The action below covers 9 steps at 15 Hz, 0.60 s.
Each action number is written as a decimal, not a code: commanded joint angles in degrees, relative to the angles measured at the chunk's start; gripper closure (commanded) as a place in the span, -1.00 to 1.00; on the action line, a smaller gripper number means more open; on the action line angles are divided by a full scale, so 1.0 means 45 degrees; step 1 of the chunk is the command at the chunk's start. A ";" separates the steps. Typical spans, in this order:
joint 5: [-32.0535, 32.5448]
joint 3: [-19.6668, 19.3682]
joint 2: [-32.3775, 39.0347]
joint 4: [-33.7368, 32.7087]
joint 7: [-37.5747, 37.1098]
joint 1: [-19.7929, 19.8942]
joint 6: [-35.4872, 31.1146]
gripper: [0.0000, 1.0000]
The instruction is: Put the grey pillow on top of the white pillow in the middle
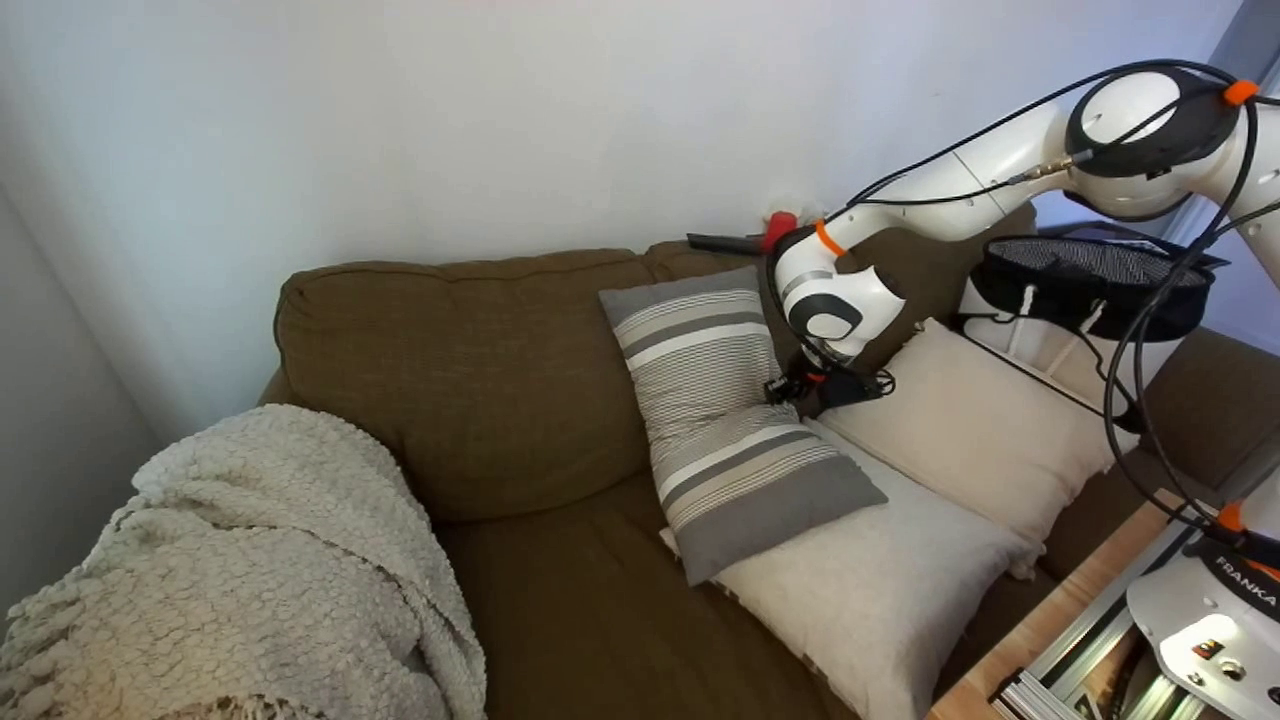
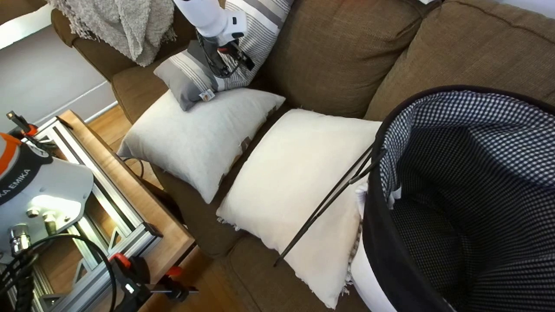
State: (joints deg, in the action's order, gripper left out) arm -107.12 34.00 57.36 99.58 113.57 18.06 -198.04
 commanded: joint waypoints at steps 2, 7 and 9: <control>-0.0233 -0.0866 -0.0336 -0.0511 -0.1053 -0.0951 -0.0201 1.00; -0.0122 -0.3722 -0.2531 0.1485 -0.5458 -0.2328 0.1291 1.00; -0.2385 -0.5145 -0.3191 0.1800 -0.5192 -0.3500 0.2101 1.00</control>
State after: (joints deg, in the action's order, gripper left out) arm -110.30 20.61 49.58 102.16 93.35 7.37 -191.18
